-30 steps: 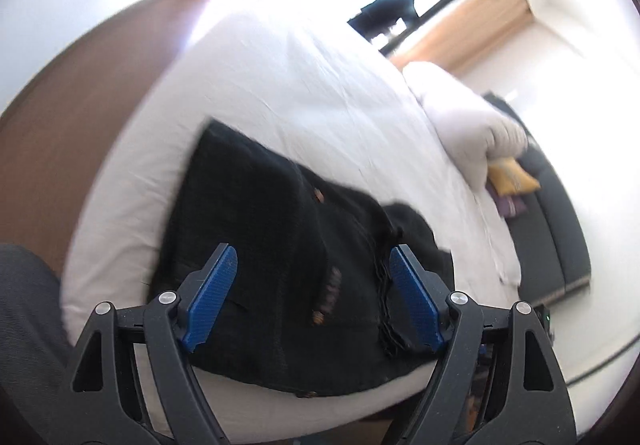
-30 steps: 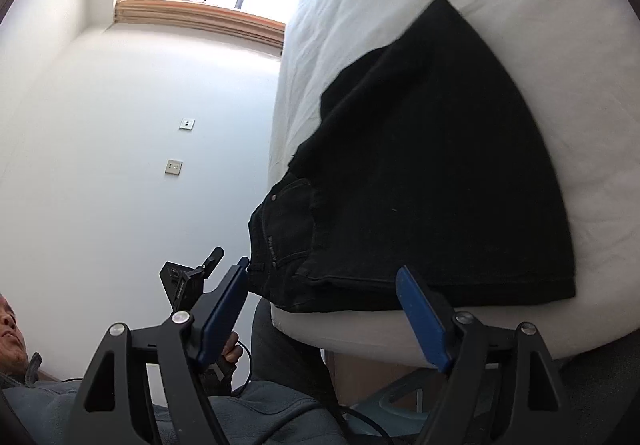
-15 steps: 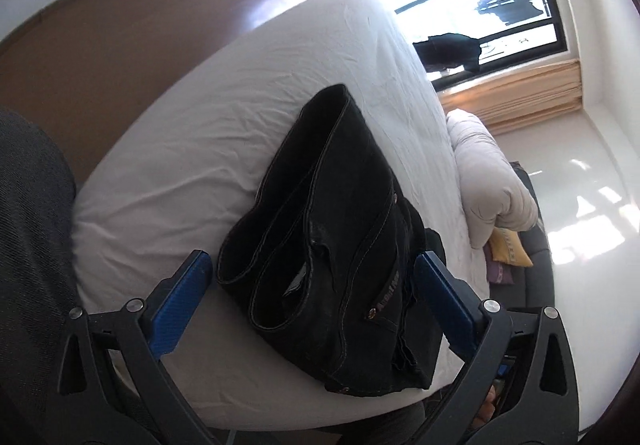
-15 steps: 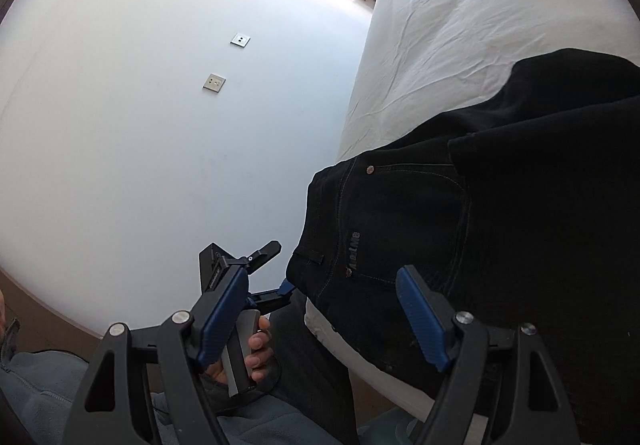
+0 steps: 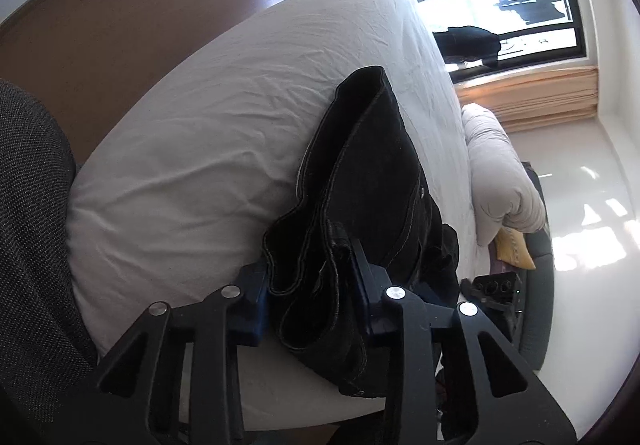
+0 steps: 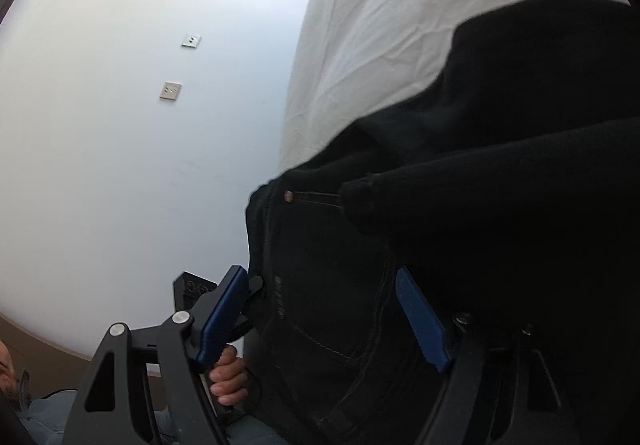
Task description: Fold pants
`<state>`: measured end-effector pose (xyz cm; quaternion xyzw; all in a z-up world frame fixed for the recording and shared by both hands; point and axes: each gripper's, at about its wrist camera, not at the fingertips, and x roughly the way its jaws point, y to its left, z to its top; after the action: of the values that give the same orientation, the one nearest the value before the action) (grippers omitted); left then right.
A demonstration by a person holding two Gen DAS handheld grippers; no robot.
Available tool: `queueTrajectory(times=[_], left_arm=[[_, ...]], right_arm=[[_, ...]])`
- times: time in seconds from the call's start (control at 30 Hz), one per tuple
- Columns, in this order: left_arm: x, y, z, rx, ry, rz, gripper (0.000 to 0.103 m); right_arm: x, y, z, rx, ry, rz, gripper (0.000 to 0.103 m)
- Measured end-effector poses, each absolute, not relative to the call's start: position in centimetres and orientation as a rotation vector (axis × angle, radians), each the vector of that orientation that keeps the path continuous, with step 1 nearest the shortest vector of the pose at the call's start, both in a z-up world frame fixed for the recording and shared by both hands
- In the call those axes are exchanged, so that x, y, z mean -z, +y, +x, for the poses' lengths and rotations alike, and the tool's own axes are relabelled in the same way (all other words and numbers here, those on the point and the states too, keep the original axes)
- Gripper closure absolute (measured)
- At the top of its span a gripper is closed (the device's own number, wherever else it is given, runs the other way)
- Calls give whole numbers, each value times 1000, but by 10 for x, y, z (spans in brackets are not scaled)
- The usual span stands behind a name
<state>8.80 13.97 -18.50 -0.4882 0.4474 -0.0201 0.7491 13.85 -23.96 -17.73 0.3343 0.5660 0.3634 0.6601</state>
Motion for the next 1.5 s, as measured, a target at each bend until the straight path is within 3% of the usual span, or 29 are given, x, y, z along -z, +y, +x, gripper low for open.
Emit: queueTrajectory(times=[0.1,0.47,0.53,0.6,0.67,1.1,1.43,1.47,1.5], left_arm=[[173,134,92,58,974,-1029,84],[86,90,102,166,865,-851,91],[69,74,107,198,852,-812,91],[53,58,107,228,845,-772,91],[40,38,111,260,840,-713,91],[3,-132,126,502,901,-399,91],[-9,-159,102,545,848,-280,91],[-10,-161,99,550,844,-273,91],[-12,-164,97,556,838,-266,91]], right_arm=[[184,-238,142,-781,1303,724,46],[190,-240,138,-748,1253,772,46],[187,-239,138,-742,1253,766,40],[175,-238,137,-729,1236,760,13],[158,-245,136,-713,1189,778,3],[32,-267,142,-899,1128,513,0],[-3,-214,139,-783,1302,64,1],[-3,-209,140,-765,1313,38,4],[-3,-204,141,-743,1324,16,14]])
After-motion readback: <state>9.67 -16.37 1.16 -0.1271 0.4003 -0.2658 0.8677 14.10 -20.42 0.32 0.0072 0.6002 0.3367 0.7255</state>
